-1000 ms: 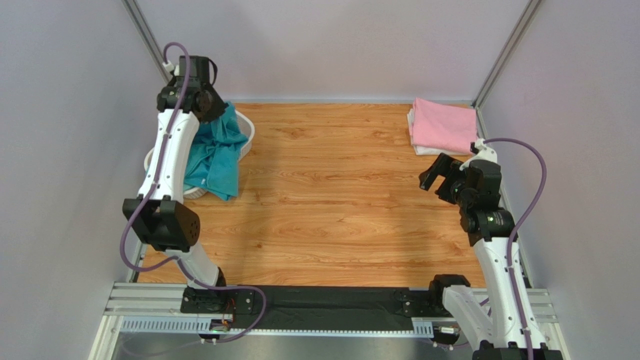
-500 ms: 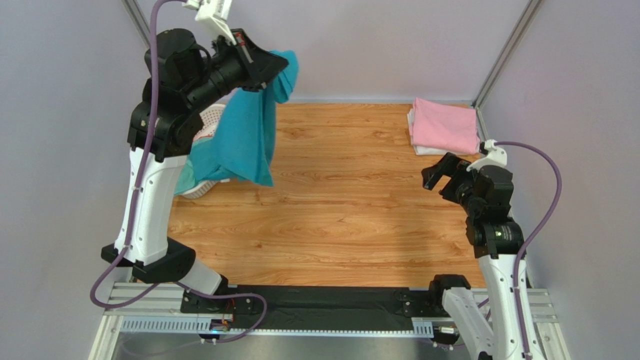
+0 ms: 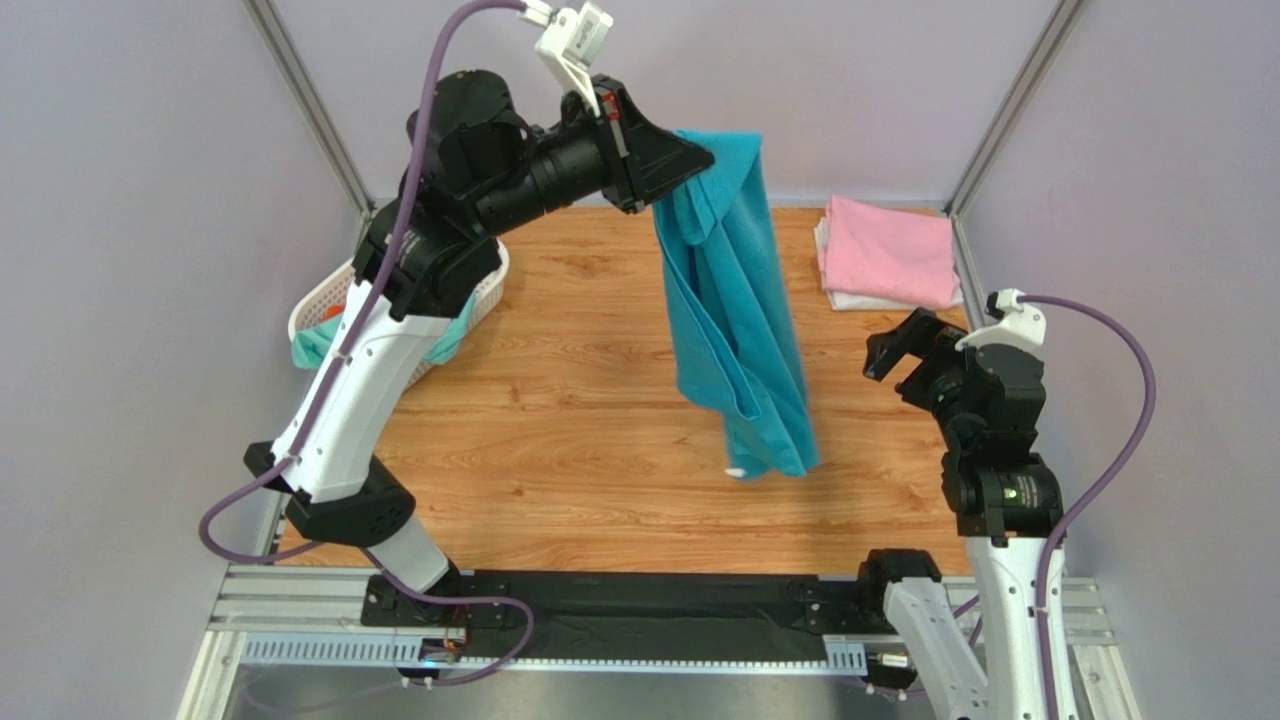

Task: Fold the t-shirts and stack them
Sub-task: Move the tshirt to the center of the board

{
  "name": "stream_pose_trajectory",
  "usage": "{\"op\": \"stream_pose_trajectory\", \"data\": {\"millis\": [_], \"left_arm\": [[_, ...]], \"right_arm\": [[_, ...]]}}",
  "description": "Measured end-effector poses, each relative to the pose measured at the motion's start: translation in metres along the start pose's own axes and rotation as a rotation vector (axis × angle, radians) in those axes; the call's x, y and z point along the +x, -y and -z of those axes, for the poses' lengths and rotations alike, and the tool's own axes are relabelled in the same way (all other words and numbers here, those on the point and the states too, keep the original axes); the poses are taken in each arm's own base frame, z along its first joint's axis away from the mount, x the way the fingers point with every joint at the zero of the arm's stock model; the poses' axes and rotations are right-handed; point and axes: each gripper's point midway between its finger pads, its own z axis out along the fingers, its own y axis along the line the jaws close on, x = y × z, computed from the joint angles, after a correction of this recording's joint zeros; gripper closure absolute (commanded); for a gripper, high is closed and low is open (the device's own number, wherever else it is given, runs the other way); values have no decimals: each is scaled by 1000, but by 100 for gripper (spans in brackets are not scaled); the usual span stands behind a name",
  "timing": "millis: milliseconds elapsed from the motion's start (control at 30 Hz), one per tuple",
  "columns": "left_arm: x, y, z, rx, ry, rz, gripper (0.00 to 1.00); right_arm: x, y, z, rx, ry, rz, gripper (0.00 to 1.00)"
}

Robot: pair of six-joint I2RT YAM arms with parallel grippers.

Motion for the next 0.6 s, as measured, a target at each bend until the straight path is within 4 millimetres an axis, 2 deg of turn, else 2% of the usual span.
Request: {"op": "stream_pose_trajectory", "data": {"millis": [100, 133, 233, 333, 433, 500, 600], "left_arm": [[27, -34, 4, -139, -23, 20, 100], [45, -54, 10, -223, -46, 30, 100], [112, -115, 39, -467, -144, 66, 100], [189, -179, 76, -709, -265, 133, 100], [265, -231, 119, -917, -406, 203, 100], [308, -253, 153, -1044, -501, 244, 100], [335, -264, 180, -1135, -563, 277, 100]], "right_arm": [[3, 3, 0, 14, -13, 1, 1], [6, 4, 0, 16, -23, 1, 1], [16, 3, -2, 8, -74, 3, 3], [37, -4, -8, -31, -181, 2, 4], [74, -20, -11, -87, -322, 41, 4], [109, -40, -5, -155, -439, 108, 4], [160, -71, 15, -254, -585, 219, 5]]}}
